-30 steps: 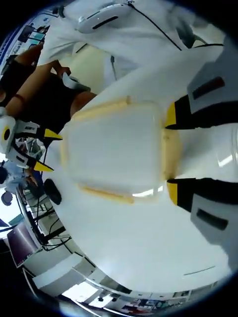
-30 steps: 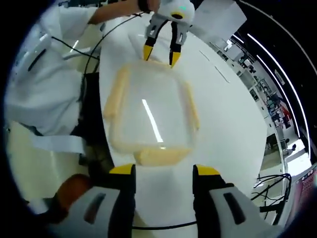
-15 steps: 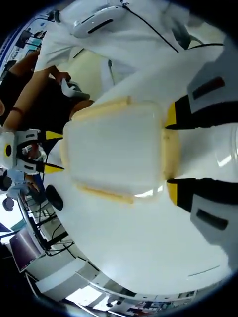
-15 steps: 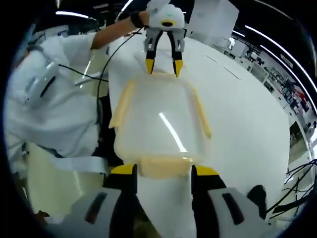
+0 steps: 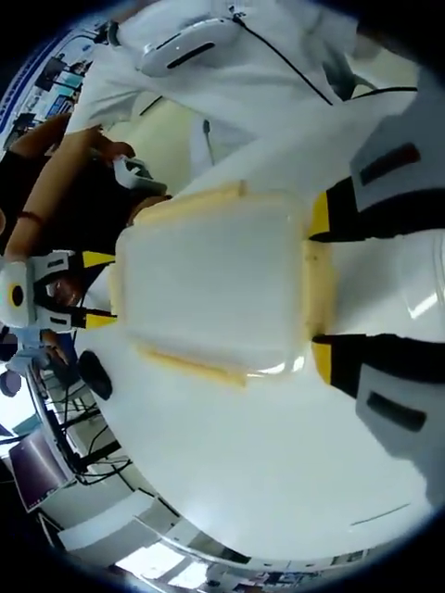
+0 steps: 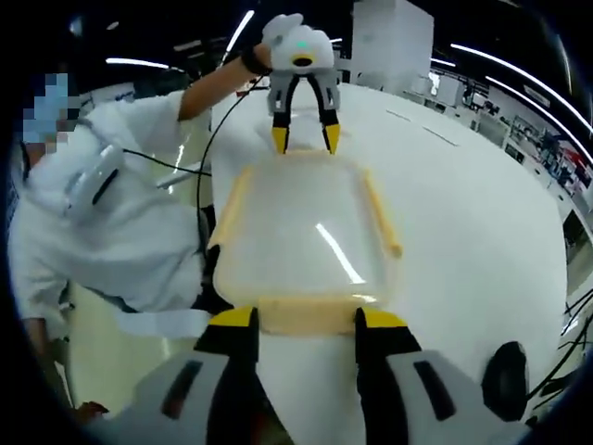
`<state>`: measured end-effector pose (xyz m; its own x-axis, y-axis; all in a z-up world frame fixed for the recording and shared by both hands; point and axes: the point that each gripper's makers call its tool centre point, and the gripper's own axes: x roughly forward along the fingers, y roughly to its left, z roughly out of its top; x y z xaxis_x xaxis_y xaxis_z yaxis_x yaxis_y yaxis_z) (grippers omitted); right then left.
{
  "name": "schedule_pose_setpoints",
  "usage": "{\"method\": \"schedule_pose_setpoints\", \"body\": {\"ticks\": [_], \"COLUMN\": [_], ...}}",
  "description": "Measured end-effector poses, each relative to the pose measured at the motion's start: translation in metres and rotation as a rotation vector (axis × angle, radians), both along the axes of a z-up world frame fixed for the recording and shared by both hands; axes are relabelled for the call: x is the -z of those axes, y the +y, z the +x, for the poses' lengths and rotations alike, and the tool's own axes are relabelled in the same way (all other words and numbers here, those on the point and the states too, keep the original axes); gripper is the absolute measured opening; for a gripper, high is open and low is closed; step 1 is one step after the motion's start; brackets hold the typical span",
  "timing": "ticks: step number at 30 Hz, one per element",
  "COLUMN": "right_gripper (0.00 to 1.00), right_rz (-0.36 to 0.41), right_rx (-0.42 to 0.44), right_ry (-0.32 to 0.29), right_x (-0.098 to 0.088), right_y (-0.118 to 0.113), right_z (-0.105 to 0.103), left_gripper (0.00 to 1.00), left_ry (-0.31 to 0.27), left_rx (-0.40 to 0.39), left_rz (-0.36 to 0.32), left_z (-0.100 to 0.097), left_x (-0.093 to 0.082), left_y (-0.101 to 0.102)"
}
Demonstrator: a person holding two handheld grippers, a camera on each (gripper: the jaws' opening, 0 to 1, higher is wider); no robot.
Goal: Snap each plastic latch of the storage box into its locked position after aligning the lid with the box until every specified latch is closed and the lid sits flush.
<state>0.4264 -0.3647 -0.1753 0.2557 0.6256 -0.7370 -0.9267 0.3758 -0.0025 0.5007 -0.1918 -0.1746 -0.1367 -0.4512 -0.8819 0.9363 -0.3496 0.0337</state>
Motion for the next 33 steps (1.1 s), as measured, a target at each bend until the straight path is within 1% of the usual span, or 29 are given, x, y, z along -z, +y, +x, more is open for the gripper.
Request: {"method": "schedule_pose_setpoints", "body": {"ticks": [3,7,9,13,16,18,20,22,27,33], "right_gripper": [0.39,0.38,0.38,0.38,0.38,0.38,0.37,0.37,0.37,0.37], "right_rz": [-0.015,0.011,0.021,0.006,-0.013,-0.014,-0.01,-0.002,0.009,-0.008], "right_rx": [-0.001,-0.001,-0.001,-0.003,0.0,-0.004,-0.006,-0.013,-0.008,-0.001], "right_ry": [0.004,0.001,-0.001,0.004,0.01,0.011,0.011,0.007,0.001,0.004], "right_x": [-0.0001,-0.0002,-0.0005,-0.001,-0.0007,-0.0006,-0.0007,-0.0007,-0.0011,-0.0014], "right_y": [-0.0001,-0.002,-0.0017,0.0005,0.0006,-0.0002,0.0003,0.001,0.0005,-0.0009], "right_z": [-0.0005,0.0014,0.002,0.0024,0.0027,0.0026,0.0025,0.002,0.0017,0.0019], "left_gripper": [0.38,0.38,0.38,0.38,0.38,0.37,0.37,0.37,0.37,0.37], "left_ry": [0.027,0.031,0.043,0.049,0.047,0.025,0.044,0.027,0.035,0.036], "left_rx": [-0.011,-0.001,0.002,-0.006,-0.004,0.033,0.009,0.027,0.017,0.022], "left_rz": [0.013,0.007,-0.005,-0.016,-0.023,-0.024,-0.03,-0.021,-0.029,-0.026], "left_z": [0.0034,0.0052,0.0062,0.0077,0.0067,0.0047,0.0072,0.0055,0.0058,0.0046], "left_x": [-0.0002,-0.0015,-0.002,-0.0025,-0.0025,-0.0032,-0.0035,-0.0039,-0.0043,-0.0043], "left_y": [-0.0014,-0.0013,-0.0014,-0.0012,-0.0007,-0.0004,-0.0002,0.0001,0.0008,0.0013]}}
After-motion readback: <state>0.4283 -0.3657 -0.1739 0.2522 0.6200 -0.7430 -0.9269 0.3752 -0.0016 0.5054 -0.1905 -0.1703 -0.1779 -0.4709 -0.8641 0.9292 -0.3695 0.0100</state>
